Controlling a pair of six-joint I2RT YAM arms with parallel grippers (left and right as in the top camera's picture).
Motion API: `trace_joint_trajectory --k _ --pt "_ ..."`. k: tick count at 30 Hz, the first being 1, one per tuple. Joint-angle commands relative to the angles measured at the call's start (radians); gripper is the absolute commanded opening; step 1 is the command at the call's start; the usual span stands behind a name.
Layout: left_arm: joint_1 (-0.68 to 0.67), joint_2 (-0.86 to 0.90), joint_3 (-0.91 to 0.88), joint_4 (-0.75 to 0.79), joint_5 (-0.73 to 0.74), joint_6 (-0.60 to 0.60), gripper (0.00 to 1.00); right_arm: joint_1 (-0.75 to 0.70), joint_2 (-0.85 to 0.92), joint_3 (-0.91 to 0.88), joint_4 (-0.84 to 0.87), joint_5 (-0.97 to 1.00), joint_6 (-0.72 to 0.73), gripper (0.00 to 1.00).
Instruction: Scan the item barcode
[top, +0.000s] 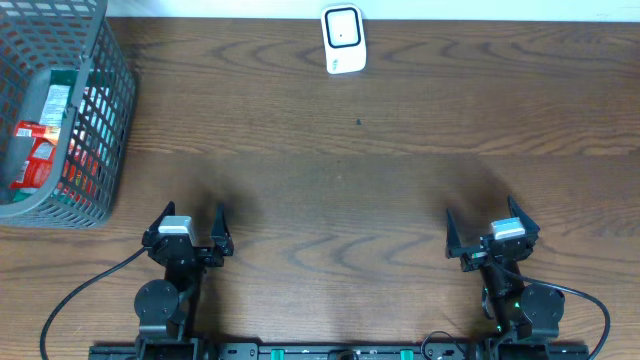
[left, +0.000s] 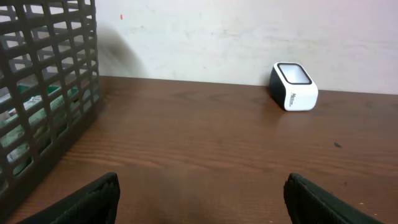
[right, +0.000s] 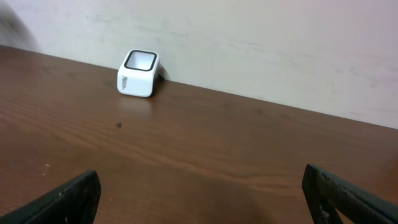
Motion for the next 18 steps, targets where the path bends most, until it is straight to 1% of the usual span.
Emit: trace_joint_trajectory --k 1,18 --pt "-0.002 0.002 -0.008 -0.033 0.040 0.018 0.85 -0.003 -0.005 -0.002 -0.003 -0.005 -0.014 0.99" --pt "-0.002 0.002 -0.008 -0.041 0.045 0.017 0.85 -0.003 -0.005 -0.002 -0.003 -0.005 -0.014 0.99"
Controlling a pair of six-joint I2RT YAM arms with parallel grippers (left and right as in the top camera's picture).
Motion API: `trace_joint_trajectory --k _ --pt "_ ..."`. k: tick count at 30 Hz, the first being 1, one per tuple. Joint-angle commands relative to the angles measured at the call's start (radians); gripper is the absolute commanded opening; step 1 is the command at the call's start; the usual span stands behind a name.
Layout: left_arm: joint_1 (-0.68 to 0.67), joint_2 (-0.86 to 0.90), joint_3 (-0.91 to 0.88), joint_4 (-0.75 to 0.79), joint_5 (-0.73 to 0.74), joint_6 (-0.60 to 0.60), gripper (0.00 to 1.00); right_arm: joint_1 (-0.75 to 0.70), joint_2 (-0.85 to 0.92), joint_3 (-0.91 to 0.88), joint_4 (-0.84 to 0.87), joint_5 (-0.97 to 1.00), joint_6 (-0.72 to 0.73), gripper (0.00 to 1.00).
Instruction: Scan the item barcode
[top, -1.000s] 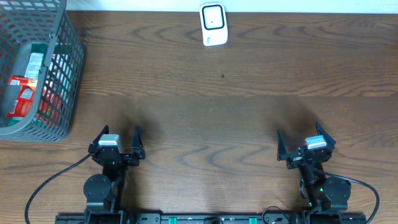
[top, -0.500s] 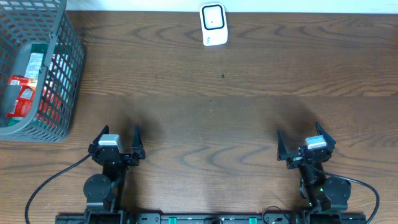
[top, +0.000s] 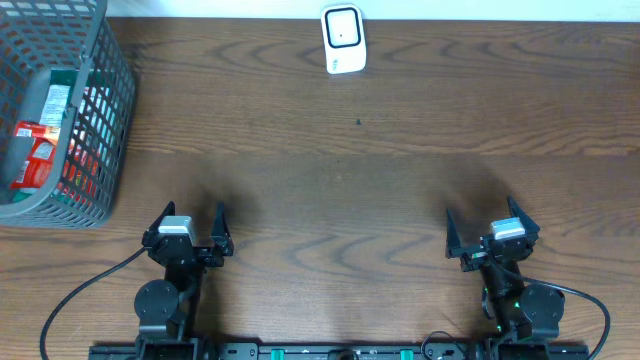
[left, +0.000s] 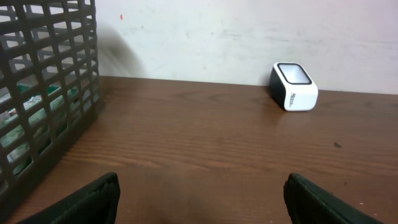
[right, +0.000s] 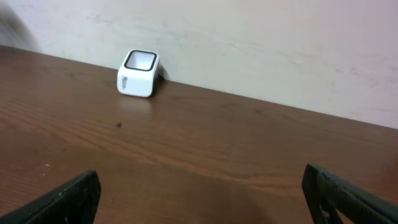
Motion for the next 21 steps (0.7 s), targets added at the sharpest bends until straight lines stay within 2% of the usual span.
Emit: trace_joint_trajectory --k 1,8,13,17,21 --pt "-0.002 0.002 -0.008 -0.041 0.047 0.017 0.85 -0.003 -0.005 -0.002 -0.003 -0.005 -0.014 0.99" --pt "-0.002 0.002 0.035 -0.060 0.055 -0.074 0.85 -0.003 -0.005 -0.002 -0.003 -0.005 -0.014 0.99" --pt "-0.002 0.010 0.140 -0.182 0.101 -0.091 0.85 -0.003 -0.004 -0.002 -0.003 -0.005 -0.014 0.99" --pt "-0.002 0.064 0.294 -0.334 0.104 -0.127 0.85 -0.003 -0.004 -0.002 -0.003 -0.005 -0.014 0.99" --pt "-0.002 0.253 0.589 -0.515 0.103 -0.126 0.85 -0.003 -0.004 -0.002 -0.003 -0.005 -0.014 0.99"
